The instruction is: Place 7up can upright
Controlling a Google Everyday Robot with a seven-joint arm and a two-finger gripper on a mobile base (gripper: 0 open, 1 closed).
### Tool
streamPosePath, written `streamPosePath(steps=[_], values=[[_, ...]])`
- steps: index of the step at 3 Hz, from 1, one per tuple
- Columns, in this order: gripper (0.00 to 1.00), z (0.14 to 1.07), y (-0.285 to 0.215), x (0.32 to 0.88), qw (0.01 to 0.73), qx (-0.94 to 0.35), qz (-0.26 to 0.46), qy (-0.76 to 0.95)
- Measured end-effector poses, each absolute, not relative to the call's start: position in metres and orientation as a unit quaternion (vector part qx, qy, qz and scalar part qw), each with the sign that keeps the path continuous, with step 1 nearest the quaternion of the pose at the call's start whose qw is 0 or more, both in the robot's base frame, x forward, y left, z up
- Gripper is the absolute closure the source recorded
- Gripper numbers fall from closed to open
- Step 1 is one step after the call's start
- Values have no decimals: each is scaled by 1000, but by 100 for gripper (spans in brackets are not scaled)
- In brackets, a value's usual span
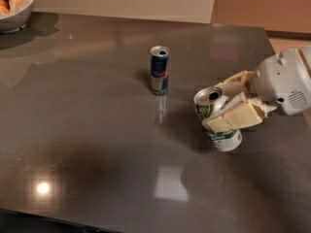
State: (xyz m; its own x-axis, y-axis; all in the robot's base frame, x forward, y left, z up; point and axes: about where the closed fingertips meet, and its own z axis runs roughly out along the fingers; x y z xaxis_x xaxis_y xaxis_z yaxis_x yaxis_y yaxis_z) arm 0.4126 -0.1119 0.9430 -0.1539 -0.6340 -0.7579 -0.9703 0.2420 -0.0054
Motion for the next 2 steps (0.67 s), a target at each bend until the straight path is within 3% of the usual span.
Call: streamPosePath(steps=[2], values=[[100,930,-129,409,385,-539,298,688]])
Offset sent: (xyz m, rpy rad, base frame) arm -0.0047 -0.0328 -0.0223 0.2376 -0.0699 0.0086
